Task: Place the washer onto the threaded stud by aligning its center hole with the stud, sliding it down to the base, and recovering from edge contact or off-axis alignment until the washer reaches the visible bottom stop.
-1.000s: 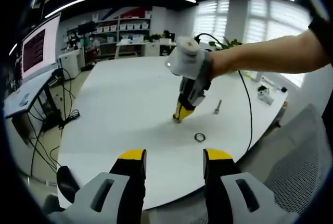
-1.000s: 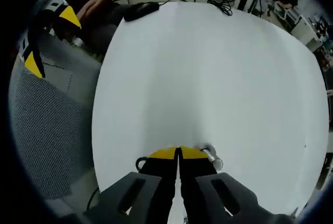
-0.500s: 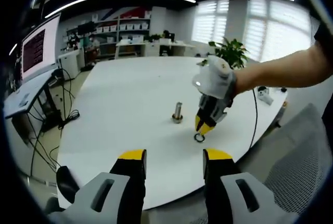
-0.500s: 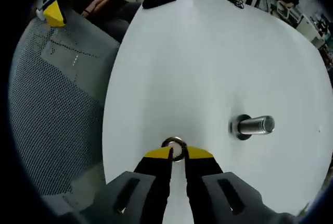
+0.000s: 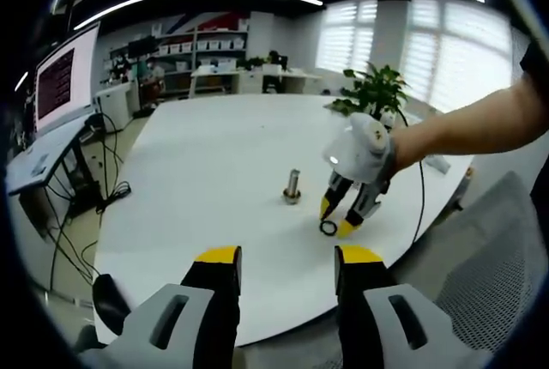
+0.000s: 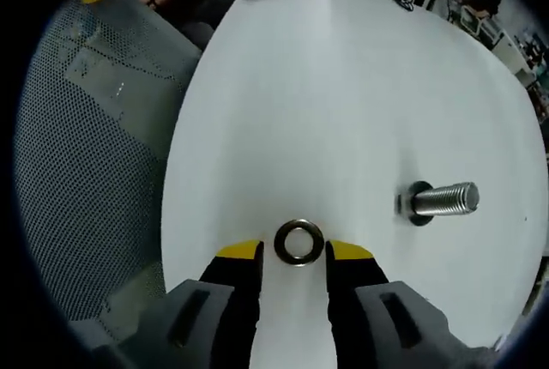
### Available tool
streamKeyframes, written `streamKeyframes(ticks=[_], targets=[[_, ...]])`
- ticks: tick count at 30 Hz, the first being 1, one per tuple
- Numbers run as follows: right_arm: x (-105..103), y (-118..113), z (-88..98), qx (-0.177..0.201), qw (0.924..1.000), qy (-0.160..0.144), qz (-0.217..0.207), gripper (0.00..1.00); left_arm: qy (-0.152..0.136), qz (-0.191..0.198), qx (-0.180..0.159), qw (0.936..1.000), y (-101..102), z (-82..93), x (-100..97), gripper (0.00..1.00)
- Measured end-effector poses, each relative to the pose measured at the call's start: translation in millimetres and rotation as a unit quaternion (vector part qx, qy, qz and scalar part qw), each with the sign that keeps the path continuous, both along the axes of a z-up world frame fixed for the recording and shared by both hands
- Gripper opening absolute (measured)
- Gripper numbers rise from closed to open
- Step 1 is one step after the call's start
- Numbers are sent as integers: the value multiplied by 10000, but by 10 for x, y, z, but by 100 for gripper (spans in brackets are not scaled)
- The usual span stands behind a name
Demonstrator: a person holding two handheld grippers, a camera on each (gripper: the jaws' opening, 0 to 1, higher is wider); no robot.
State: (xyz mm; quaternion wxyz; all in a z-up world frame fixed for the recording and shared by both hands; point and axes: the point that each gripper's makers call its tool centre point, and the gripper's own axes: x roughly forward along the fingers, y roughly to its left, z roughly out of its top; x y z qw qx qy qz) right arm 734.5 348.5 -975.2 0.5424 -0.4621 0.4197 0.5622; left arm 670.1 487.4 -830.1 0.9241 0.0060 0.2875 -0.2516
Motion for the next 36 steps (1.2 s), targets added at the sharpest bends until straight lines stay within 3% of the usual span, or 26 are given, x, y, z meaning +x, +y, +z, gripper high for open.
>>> streamKeyframes(ticks=[4,7,16,36], targets=[[-18,12,-4,13,9998,134,-165,30,-9,12,-15,10000,2,5,1,41],[22,4,3,81,9990,183,-403,24,-16,2,-13,10000,-1,7,-1,41],[12,23,28,119,9987,120,-482,23,-24,-22,-3,10000,-7,9,1,41],[205,2,506,189,9992,-7,-364,23,42,-35,37,10000,-8,-16,-5,41]])
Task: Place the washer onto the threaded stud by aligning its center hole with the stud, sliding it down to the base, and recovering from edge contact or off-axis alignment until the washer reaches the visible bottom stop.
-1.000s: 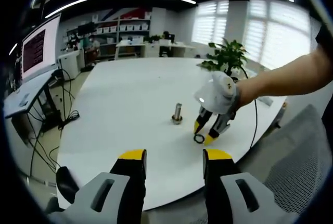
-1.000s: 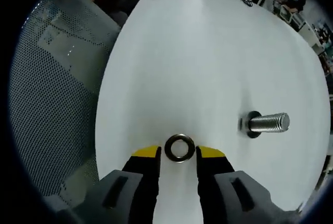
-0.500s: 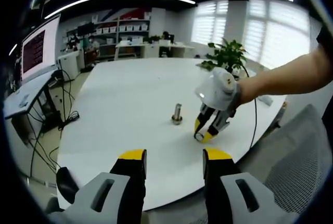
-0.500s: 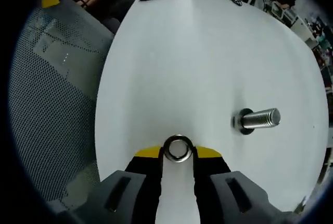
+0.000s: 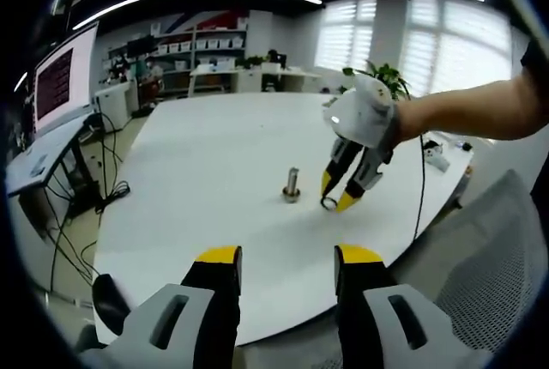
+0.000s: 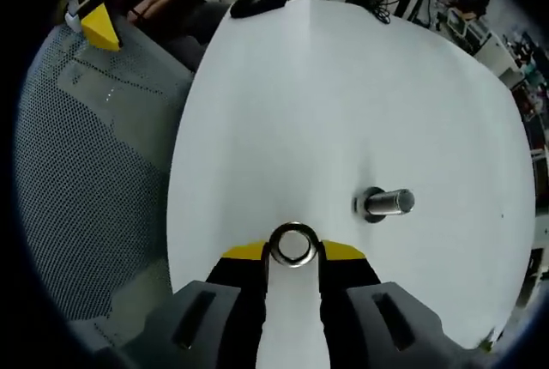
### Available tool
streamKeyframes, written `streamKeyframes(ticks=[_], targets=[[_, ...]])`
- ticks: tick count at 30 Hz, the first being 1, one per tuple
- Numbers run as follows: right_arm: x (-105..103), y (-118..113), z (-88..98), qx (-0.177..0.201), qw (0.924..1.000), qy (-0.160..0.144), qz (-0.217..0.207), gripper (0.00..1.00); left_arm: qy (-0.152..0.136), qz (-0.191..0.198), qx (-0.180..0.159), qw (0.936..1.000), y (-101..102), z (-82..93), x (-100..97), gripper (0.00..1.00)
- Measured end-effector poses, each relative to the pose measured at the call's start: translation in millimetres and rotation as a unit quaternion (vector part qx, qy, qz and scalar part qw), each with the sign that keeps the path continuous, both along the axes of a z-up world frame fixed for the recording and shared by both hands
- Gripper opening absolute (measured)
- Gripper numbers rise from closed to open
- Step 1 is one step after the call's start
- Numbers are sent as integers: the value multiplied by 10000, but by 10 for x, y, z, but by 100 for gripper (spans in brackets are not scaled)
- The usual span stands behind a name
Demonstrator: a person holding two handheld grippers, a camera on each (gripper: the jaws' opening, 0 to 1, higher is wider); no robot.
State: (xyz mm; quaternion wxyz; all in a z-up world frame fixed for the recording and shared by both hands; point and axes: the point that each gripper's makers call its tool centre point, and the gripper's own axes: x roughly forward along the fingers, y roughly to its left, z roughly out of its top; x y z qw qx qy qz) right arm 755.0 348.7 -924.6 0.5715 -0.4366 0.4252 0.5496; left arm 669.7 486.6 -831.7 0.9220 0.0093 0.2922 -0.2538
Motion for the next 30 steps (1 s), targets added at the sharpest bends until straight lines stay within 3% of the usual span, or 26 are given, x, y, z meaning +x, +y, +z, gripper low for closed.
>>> streamKeyframes(ticks=[13,30], targets=[[40,-27,207,-184,9996,32,218,23,-17,-8,35,10000,1,-2,-2,41],[387,61,583,-413,9970,-315,570,23,-10,-106,99,9999,-23,-12,-15,41]])
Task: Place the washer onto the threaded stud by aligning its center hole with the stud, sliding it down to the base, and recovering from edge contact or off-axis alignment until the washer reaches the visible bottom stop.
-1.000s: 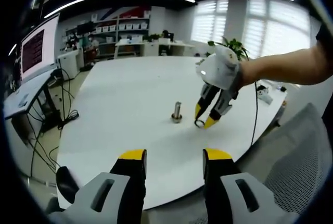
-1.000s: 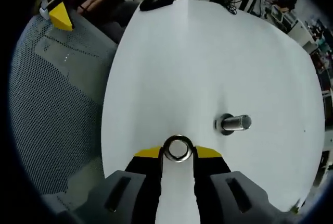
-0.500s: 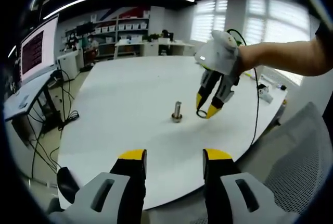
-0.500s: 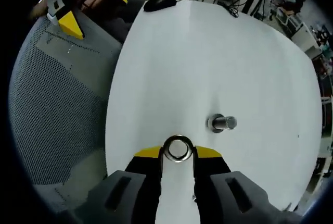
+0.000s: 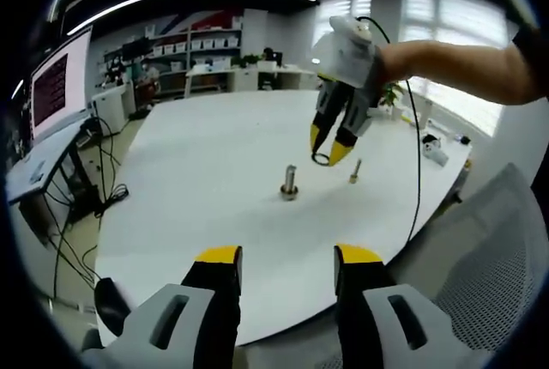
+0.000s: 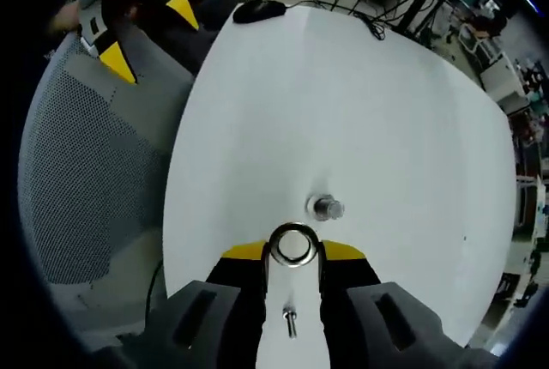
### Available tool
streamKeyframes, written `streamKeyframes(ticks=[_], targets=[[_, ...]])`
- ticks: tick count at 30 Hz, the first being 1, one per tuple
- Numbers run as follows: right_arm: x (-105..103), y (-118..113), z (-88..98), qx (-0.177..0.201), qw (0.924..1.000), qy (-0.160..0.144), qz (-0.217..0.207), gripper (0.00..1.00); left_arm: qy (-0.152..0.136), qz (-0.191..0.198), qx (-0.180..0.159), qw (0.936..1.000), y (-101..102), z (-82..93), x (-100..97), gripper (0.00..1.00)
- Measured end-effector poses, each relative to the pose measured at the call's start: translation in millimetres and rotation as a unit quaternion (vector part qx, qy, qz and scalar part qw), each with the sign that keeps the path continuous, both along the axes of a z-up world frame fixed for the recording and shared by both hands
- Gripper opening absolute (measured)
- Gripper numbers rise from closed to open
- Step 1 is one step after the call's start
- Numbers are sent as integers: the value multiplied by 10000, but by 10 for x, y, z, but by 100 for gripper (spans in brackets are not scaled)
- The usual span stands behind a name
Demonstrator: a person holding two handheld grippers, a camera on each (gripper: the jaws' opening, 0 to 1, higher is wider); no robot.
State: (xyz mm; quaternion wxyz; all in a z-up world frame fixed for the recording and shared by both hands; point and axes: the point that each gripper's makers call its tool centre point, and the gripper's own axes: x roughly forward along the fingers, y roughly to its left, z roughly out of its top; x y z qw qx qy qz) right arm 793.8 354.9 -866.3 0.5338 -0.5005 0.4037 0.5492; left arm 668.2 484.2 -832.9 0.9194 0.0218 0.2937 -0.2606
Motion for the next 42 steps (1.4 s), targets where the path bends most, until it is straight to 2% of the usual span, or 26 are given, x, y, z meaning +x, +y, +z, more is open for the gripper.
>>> streamKeyframes(ticks=[6,11,21,26,32,42], targets=[[106,102,96,-53,9998,-125,130,23,-10,8,-22,10000,2,8,4,41],[166,140,81,-250,9989,-222,316,23,-88,29,-82,9999,7,40,15,40],[302,282,77,-220,9988,-278,324,23,-96,72,-108,9999,16,40,23,40],[321,281,16,-315,9984,-288,360,23,-114,76,-132,9998,15,48,26,40],[330,224,-169,-563,9972,-232,433,23,-102,70,-138,9998,13,46,26,40],[405,205,-351,-555,9979,-179,288,23,-72,63,-165,9998,3,45,24,40]])
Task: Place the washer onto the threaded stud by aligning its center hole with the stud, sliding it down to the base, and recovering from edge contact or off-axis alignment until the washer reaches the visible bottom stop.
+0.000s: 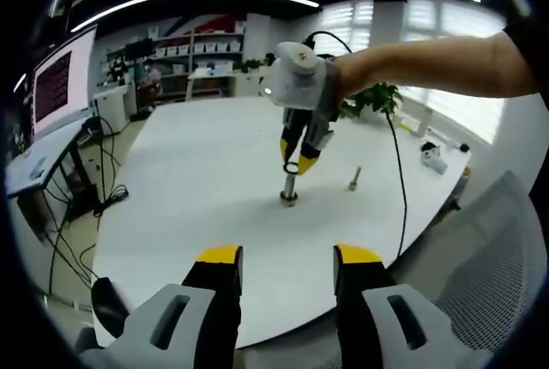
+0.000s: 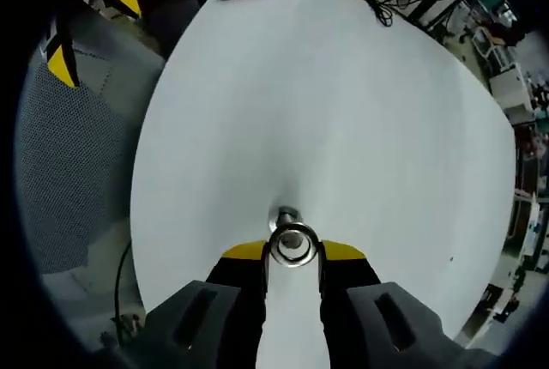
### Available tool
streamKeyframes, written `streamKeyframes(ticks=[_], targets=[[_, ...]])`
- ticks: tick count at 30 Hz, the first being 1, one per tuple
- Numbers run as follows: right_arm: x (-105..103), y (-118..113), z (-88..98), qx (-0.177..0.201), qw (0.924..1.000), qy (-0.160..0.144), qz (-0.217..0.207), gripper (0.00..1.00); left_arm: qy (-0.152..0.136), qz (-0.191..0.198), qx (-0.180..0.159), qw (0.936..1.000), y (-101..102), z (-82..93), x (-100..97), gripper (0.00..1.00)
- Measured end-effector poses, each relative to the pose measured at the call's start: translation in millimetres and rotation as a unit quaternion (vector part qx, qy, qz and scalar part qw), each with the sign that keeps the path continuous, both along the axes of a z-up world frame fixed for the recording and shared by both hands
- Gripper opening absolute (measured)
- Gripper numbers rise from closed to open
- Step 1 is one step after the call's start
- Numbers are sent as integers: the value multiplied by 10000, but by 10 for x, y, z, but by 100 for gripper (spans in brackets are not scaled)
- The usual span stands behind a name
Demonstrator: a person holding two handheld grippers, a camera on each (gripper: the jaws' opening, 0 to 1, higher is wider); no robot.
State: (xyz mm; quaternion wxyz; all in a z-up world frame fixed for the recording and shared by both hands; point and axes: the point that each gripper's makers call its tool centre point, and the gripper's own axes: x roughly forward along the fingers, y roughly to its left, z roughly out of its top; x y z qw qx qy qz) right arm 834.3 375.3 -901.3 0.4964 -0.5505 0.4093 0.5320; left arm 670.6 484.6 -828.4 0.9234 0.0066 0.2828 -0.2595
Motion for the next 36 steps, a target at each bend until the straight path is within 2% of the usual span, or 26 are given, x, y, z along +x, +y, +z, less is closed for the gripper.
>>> streamKeyframes(ticks=[11,13,30,31,32,33,36], targets=[[0,2,-82,94,9996,194,-175,23,70,3,44,10000,7,-30,-9,40],[-40,-32,-132,-40,9996,250,-142,23,79,2,51,10000,7,-33,-12,40],[-72,-49,-600,-247,9992,273,-182,23,95,42,51,9999,20,-40,-8,40],[-81,-59,-617,-292,9993,244,-35,23,95,46,49,9999,21,-40,-7,40],[-125,-76,-647,-346,9988,343,62,24,99,47,50,9999,22,-41,-7,40],[-93,-84,-627,-392,9989,248,27,23,98,51,52,9999,24,-43,-5,40],[-83,-53,-617,-378,9989,288,-1,24,59,48,64,10000,26,-29,0,40]])
